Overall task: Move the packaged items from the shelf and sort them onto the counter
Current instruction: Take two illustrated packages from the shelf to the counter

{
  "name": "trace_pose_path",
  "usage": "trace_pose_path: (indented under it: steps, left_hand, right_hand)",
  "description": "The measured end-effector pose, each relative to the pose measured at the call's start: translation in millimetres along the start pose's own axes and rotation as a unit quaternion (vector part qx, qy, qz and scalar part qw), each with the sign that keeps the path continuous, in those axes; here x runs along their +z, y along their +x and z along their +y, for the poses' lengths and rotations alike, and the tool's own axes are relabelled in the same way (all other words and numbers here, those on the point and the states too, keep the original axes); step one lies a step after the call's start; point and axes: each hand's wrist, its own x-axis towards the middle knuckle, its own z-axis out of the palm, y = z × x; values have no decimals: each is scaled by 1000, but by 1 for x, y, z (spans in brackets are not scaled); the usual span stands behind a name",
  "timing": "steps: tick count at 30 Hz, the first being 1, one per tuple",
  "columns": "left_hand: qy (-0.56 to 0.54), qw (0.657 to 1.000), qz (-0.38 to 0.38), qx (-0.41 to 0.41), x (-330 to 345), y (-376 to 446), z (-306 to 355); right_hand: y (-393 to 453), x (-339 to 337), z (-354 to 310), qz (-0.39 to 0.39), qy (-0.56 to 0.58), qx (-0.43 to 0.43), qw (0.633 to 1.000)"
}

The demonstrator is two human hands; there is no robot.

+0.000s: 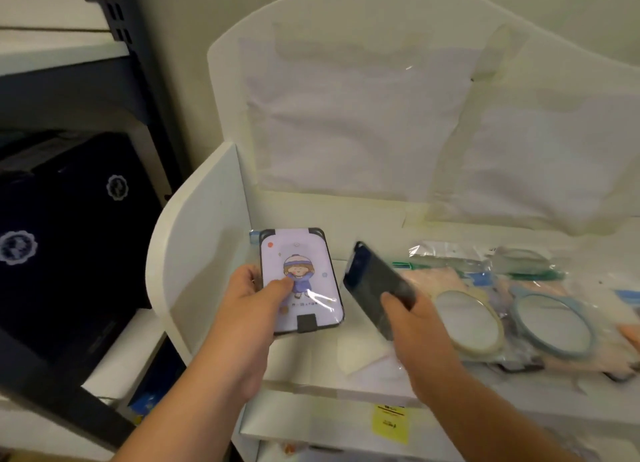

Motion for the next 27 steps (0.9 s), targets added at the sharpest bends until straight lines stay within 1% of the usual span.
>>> trace_pose_path:
  steps: [1,2,3,6,9,10,13,16,22,27]
  left_hand:
    - [-5,1000,-9,-2,4,-3,3]
    - [-8,1000,-18,0,10,-6,5]
    - [-9,1000,-26,2,17,-11,8]
    - [-11,998,-61,5,45,-26,12]
    - [-12,995,-102,-5,82,-43,9]
    - [-13,993,-115,-13,96,-49,7]
    - [-8,988,-150,-40,141,-74,-1]
    - [-9,982,-182,-59,189,-108,-11]
    - [3,972,-226,-67,285,-193,-34]
    - [9,961,-269,-62,365,-265,-55]
  right_hand:
    - [1,-8,-3,15,93,67,993]
    - [2,-18,-4,22,174,110,978]
    - [2,-29,-4,23,242,129,961]
    - [-6,-67,-3,18,413,127,902]
    - [-25,-113,-4,5,515,94,852]
    - [-33,-128,-4,6,533,79,843]
    - [-58,-181,3,42,566,51,822]
    - [-89,-239,10,69,582,32,809]
    - [-155,-358,26,81,579,-26,811]
    - [-193,-456,45,101,567,-51,816]
